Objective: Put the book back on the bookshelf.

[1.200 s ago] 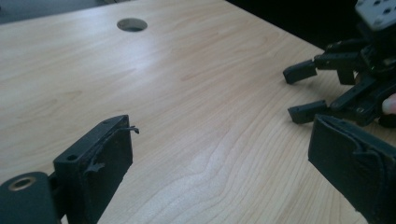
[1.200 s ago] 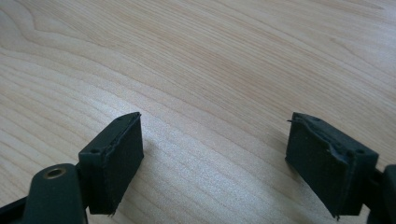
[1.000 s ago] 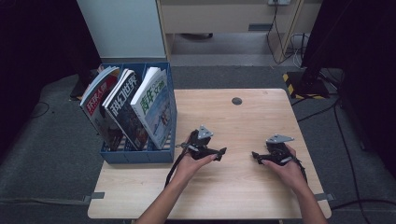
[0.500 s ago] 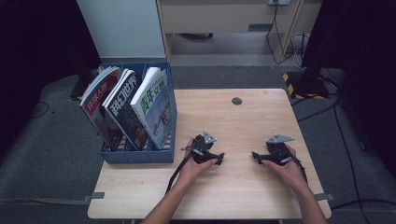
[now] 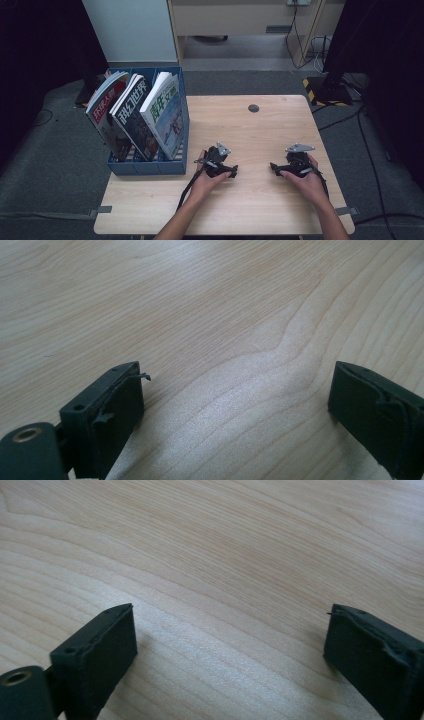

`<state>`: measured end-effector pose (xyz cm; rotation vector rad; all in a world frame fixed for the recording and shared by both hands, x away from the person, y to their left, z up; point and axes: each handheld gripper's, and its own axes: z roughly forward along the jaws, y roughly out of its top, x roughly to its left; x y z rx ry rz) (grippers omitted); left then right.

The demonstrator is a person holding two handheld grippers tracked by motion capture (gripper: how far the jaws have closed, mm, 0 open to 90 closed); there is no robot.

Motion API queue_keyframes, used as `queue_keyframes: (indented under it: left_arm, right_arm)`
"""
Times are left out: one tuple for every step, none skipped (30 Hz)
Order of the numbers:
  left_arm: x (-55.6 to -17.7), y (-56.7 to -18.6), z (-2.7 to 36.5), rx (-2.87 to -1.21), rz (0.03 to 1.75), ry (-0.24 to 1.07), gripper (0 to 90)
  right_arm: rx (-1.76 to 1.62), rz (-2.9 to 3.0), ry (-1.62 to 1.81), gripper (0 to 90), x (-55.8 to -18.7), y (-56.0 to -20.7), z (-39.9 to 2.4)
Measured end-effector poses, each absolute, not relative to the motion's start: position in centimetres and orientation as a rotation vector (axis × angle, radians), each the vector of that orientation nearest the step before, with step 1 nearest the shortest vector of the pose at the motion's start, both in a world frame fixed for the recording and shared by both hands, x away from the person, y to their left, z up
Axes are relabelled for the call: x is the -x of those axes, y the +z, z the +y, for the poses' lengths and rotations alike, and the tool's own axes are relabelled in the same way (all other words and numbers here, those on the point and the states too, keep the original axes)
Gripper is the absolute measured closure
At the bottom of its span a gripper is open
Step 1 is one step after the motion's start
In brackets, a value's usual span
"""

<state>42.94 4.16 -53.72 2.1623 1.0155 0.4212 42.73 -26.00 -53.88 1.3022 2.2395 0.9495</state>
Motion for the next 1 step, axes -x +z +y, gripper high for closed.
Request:
queue_keyframes:
  left_arm:
    - [-42.93, -53.72, 4.16, -2.162, 1.016, 0.421, 6.9]
  right_arm:
    - [-1.312, 2.235, 0.944, 5.7, -42.77, -53.89, -26.0]
